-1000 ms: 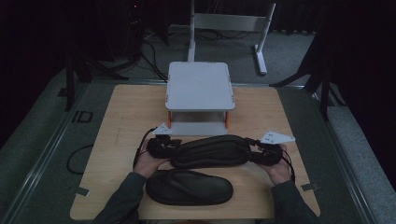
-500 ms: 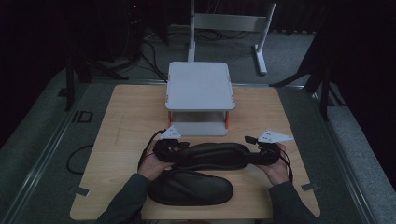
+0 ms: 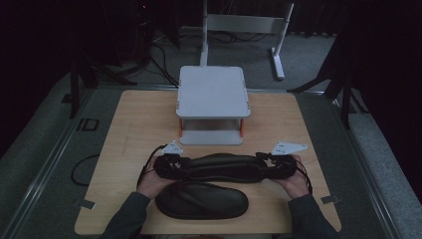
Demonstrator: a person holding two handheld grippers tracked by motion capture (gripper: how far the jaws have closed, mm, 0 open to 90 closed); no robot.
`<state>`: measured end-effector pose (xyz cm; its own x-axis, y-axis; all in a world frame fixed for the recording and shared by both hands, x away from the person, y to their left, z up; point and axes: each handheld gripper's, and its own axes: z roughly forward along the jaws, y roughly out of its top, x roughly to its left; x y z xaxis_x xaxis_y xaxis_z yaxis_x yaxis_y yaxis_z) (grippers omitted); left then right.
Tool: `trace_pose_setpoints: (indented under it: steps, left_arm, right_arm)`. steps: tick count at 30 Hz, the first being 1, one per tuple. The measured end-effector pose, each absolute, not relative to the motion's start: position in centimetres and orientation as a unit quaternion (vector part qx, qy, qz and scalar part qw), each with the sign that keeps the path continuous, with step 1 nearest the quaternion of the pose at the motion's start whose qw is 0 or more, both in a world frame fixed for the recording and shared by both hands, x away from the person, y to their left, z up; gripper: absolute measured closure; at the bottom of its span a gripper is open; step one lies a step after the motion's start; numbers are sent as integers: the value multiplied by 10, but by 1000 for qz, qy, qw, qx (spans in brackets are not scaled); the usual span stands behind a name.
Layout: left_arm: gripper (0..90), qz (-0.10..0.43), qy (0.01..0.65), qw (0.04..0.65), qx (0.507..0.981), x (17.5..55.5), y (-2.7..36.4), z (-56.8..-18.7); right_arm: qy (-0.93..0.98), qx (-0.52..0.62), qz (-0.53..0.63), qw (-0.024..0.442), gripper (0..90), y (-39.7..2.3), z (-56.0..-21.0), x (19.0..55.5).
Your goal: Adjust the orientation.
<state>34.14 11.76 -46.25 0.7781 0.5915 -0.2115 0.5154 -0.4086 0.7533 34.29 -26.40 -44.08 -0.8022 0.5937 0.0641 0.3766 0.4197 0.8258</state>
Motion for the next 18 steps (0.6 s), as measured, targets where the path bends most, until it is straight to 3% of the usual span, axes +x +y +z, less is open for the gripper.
trace_pose_setpoints:
  steps: [3,8,18]
  left_arm:
    - [422,52,323,435,839,341,116,-460]
    - [475,68,315,427,845,343,113,-454]
    - [480,118,310,447,830,352,105,-438]
  right_arm:
    - [837,288,450,118,460,-266,-445,343]
    - [838,284,440,155,474,-265,-440,341]
    - [823,274,454,204,465,-269,-428,352]
